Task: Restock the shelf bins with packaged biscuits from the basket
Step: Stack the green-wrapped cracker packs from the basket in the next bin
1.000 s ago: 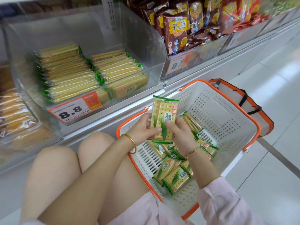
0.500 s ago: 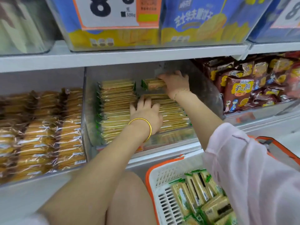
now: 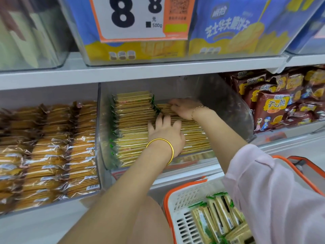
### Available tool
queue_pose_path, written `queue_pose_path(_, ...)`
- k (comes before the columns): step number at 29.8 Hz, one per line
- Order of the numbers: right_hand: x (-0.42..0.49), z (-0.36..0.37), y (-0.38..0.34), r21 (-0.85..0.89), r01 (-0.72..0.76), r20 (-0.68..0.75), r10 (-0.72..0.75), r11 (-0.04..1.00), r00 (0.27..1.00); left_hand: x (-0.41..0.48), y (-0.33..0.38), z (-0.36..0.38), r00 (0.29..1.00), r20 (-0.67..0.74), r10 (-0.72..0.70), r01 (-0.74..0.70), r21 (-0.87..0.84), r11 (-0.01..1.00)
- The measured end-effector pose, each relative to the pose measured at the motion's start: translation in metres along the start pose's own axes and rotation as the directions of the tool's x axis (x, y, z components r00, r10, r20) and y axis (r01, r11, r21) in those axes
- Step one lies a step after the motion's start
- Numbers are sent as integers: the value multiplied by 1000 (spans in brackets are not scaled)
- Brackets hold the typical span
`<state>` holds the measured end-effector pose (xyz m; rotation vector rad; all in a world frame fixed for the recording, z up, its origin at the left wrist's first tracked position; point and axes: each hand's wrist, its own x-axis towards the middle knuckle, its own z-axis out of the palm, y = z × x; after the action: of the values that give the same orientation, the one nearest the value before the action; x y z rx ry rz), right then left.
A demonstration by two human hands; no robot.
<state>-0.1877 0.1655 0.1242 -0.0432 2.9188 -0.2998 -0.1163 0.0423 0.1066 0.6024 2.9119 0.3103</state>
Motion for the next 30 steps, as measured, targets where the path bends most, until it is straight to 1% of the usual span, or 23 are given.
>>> queue_pose_path(3, -2, -1, -2, -88, -11, -10, 11, 996, 1000, 0, 0, -1, 1000, 1, 4, -4, -5, 1000)
queue_pose_path(6, -8, -8, -3, -150, -66, -19, 64, 987, 998, 0, 0, -1, 1000, -3, 12, -12, -19, 1000)
queue_pose_path(7, -16, -10, -4, -129, -74, -48, 68, 989, 997, 0, -2, -1, 1000, -2, 13, -13, -23, 1000)
queue_pose_path(8, -29, -13, -3, -81, -77, -108, 68, 994, 992, -1, -1, -2, 1000, 0, 18, -18, -24, 1000)
queue_pose_path(10, -66, -16, 1, 69, -23, -281, 42, 997, 959, -3, -1, -6, 1000, -18, 17, -17, 4, 1000)
queue_pose_path(11, -88, -16, 3, 136, 35, -375, 19, 990, 927, -5, 0, -12, 998, -54, 19, -18, 32, 999)
queue_pose_path(12, -114, -14, 4, 202, 93, -455, 9, 975, 891, -9, 2, -18, 992, -120, 35, -28, 56, 998)
queue_pose_path(13, -144, -9, 7, 276, 132, -513, 30, 952, 858, -14, 5, -25, 974, -216, 73, -60, 66, 996)
queue_pose_path(14, -172, -2, 9, 349, 158, -555, 68, 924, 829, -21, 9, -30, 930, -341, 135, -120, 63, 991)
queue_pose_path(15, -198, 6, 12, 418, 169, -579, 118, 893, 807, -30, 14, -33, 862, -457, 218, -218, 52, 974)
queue_pose_path(16, -223, 18, 17, 493, 163, -574, 179, 855, 799, -40, 22, -32, 785, -536, 310, -347, 33, 937)
queue_pose_path(17, -243, 36, 26, 567, 135, -541, 243, 813, 805, -52, 31, -26, 713, -571, 406, -487, 13, 873)
queue_pose_path(18, -261, 58, 36, 639, 72, -475, 319, 766, 820, -65, 41, -11, 662, -554, 505, -608, -2, 794)
queue_pose_path(19, -276, 81, 46, 697, -24, -383, 400, 717, 833, -78, 50, 8, 641, -493, 589, -686, -23, 727)
queue_pose_path(20, -288, 106, 57, 725, -140, -272, 467, 674, 841, -89, 56, 29, 638, -407, 653, -731, -54, 680)
queue_pose_path(21, -300, 131, 68, 718, -275, -150, 528, 640, 836, -98, 61, 52, 653, -310, 691, -746, -108, 657)
queue_pose_path(22, -313, 153, 77, 678, -414, -33, 588, 607, 808, -105, 62, 76, 687, -205, 697, -727, -182, 662)
queue_pose_path(24, -335, 189, 91, 557, -629, 135, 688, 542, 713, -113, 58, 113, 784, -1, 621, -589, -322, 742)
queue_pose_path(25, -342, 202, 95, 502, -690, 188, 713, 522, 676, -115, 56, 125, 820, 97, 564, -498, -367, 786)
queue_pose_path(26, -347, 212, 95, 441, -725, 227, 716, 529, 660, -116, 55, 133, 836, 170, 522, -431, -387, 816)
queue_pose_path(27, -348, 222, 94, 374, -736, 254, 701, 564, 666, -117, 56, 138, 840, 204, 504, -398, -399, 826)
queue_pose_path(28, -347, 230, 89, 315, -721, 285, 663, 617, 692, -116, 58, 139, 841, 217, 496, -384, -407, 829)
queue_pose_path(30, -335, 246, 80, 240, -629, 375, 527, 740, 763, -114, 58, 141, 855, 225, 467, -354, -405, 843)
